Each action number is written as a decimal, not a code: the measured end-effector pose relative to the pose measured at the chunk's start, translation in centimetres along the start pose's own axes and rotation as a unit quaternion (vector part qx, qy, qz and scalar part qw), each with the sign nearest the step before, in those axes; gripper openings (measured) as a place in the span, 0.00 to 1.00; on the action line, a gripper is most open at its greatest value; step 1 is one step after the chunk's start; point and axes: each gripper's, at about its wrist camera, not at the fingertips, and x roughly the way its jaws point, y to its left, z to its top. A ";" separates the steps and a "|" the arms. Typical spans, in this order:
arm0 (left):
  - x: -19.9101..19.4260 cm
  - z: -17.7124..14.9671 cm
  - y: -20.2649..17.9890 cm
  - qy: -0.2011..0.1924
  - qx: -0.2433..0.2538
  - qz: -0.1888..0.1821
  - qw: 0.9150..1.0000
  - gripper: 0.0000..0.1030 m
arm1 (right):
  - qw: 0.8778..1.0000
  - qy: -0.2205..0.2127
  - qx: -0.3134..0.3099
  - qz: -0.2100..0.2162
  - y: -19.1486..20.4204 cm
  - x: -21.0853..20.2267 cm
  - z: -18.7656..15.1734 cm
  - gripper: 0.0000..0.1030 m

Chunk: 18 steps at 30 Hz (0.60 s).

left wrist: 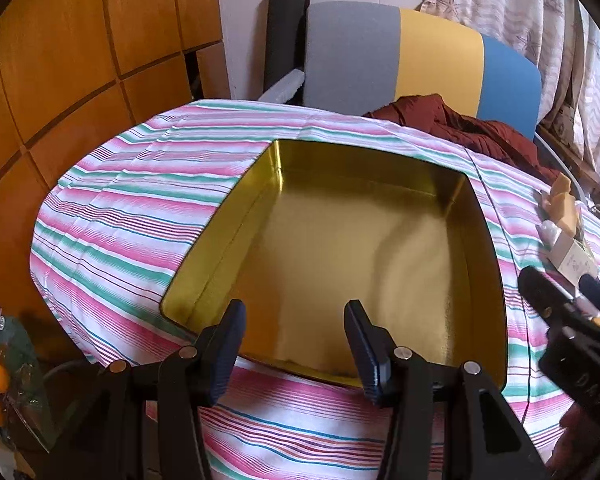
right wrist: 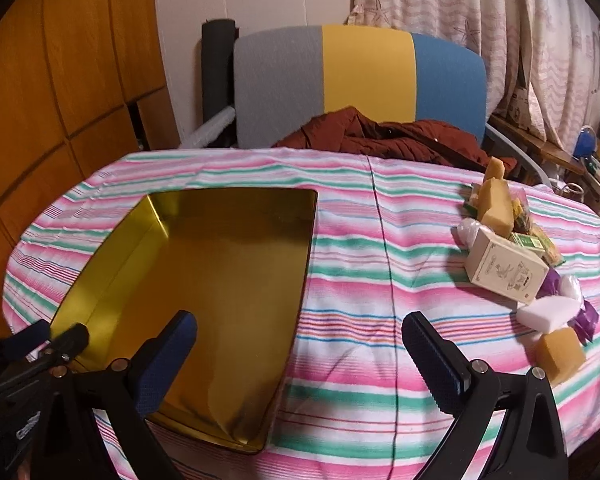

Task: Organize objects
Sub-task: 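Move both tools from the gold tin toward the pile of items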

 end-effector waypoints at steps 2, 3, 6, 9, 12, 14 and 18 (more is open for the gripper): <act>0.2 -0.2 -0.4 0.004 0.003 -0.003 1.000 0.50 | 1.000 -0.006 -0.017 0.012 -0.8 0.0 -0.1 1.00; 0.2 -0.3 -0.7 0.007 0.004 -0.006 1.000 0.50 | 0.999 0.002 -0.026 0.026 -1.4 0.3 -0.3 1.00; 0.5 -0.7 -1.4 0.014 0.009 -0.021 1.000 0.50 | 0.999 0.020 -0.020 0.025 -3.7 0.5 -1.2 1.00; 0.9 -1.2 -2.5 0.025 0.012 -0.063 0.998 0.50 | 1.000 0.022 -0.011 0.005 -6.4 0.2 -2.2 1.00; 1.1 -1.6 -3.7 0.037 0.012 -0.124 0.992 0.50 | 0.999 0.012 -0.007 -0.031 -9.7 -0.5 -3.1 1.00; 1.2 -1.8 -4.7 0.043 0.015 -0.159 0.986 0.50 | 0.999 -0.001 0.007 -0.052 -12.3 -1.3 -3.5 1.00; 1.1 -2.0 -7.2 0.052 0.036 -0.203 0.977 0.50 | 0.995 -0.015 0.061 -0.073 -18.1 -2.5 -3.6 1.00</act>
